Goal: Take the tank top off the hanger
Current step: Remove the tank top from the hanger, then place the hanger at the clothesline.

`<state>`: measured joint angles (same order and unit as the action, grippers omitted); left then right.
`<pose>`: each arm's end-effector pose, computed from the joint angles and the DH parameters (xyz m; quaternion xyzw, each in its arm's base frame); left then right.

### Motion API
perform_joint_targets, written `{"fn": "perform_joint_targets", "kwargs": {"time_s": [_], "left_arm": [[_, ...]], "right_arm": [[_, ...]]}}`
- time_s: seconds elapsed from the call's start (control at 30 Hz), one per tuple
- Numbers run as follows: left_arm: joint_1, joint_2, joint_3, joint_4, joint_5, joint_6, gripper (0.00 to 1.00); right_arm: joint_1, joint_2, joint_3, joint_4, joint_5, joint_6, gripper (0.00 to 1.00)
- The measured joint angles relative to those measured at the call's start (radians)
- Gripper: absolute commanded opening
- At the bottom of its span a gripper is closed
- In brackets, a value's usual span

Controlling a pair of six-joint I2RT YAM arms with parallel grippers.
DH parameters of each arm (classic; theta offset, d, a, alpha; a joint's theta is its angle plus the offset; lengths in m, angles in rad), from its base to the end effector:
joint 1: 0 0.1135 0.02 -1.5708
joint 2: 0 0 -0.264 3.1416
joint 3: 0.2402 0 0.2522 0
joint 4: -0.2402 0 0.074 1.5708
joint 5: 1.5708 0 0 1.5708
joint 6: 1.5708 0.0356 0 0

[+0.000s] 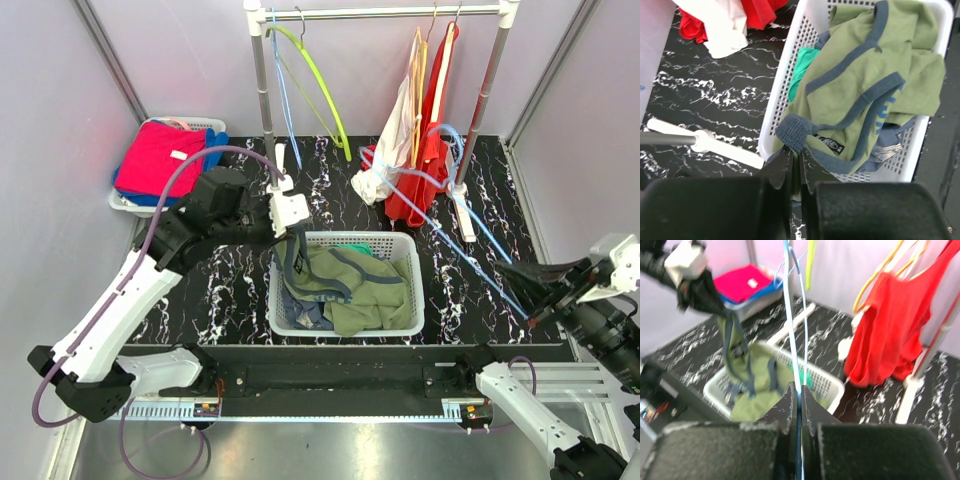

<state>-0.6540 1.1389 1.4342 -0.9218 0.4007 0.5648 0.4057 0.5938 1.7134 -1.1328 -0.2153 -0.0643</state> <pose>0.1605 -0.1405 0.4193 0.5738 0.6639 -0.1969 0.4374 -0.0372 -0.0077 0.5064 -0.2382 0.6706 0.1940 0.6752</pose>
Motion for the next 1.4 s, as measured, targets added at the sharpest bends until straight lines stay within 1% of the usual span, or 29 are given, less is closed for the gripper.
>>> {"fn": "perform_joint_targets", "kwargs": {"time_s": [0.03,0.07,0.1,0.13,0.17,0.2,0.33,0.43,0.57,0.7,0.73,0.8,0.83,0.87,0.9,0.93,1.03,1.17,1.3,1.4], "left_arm": [[-0.006,0.002,0.000,0.006,0.002,-0.008,0.09],[-0.018,0.007,-0.003,0.010,0.000,-0.016,0.19],[-0.041,0.018,-0.006,0.018,-0.003,-0.023,0.27],[-0.062,0.028,-0.013,0.027,-0.006,-0.025,0.32],[-0.093,0.041,-0.026,0.043,-0.013,-0.032,0.40],[-0.120,0.056,-0.043,0.058,-0.021,-0.039,0.45],[-0.180,0.122,-0.152,0.124,-0.050,-0.050,0.47],[-0.179,0.165,-0.244,0.174,-0.088,-0.045,0.46],[-0.174,0.214,-0.354,0.248,-0.132,-0.017,0.45],[-0.172,0.272,-0.416,0.306,-0.172,0.002,0.46],[-0.172,0.281,-0.423,0.319,-0.183,0.003,0.52],[-0.173,0.308,-0.427,0.339,-0.213,0.004,0.60],[-0.173,0.322,-0.427,0.347,-0.220,0.008,0.71],[-0.173,0.343,-0.427,0.356,-0.231,0.006,0.80],[-0.172,0.358,-0.427,0.359,-0.236,0.012,0.95],[-0.172,0.374,-0.427,0.362,-0.246,0.010,0.99],[-0.170,0.407,-0.428,0.370,-0.262,0.005,0.99],[-0.167,0.396,-0.429,0.370,-0.266,-0.008,0.99],[-0.165,0.320,-0.424,0.332,-0.277,-0.027,0.99],[-0.165,0.231,-0.377,0.264,-0.293,-0.042,0.99]], "right_arm": [[0.000,0.006,-0.001,0.027,0.016,0.005,0.00],[0.000,0.016,-0.002,0.054,0.028,0.011,0.00],[0.000,0.032,-0.003,0.090,0.043,0.018,0.00],[0.000,0.047,-0.003,0.111,0.050,0.021,0.00],[0.000,0.069,-0.005,0.142,0.059,0.028,0.00],[0.000,0.090,-0.008,0.166,0.066,0.031,0.00],[0.000,0.225,-0.014,0.281,0.093,0.061,0.00],[0.000,0.346,-0.008,0.354,0.137,0.076,0.00],[0.000,0.464,-0.001,0.427,0.197,0.098,0.00],[0.000,0.554,0.000,0.483,0.221,0.124,0.00],[0.000,0.568,0.000,0.494,0.224,0.129,0.00],[0.000,0.603,0.006,0.527,0.229,0.142,0.00],[0.000,0.618,0.011,0.538,0.230,0.146,0.00],[0.000,0.639,0.021,0.557,0.231,0.153,0.00],[0.000,0.652,0.026,0.571,0.230,0.158,0.00],[0.000,0.671,0.035,0.585,0.230,0.163,0.00],[0.000,0.724,0.067,0.622,0.229,0.176,0.00],[0.000,0.775,0.087,0.656,0.222,0.196,0.00],[0.000,0.800,0.089,0.672,0.218,0.214,0.00],[0.008,0.809,0.089,0.682,0.216,0.220,0.00]]}}
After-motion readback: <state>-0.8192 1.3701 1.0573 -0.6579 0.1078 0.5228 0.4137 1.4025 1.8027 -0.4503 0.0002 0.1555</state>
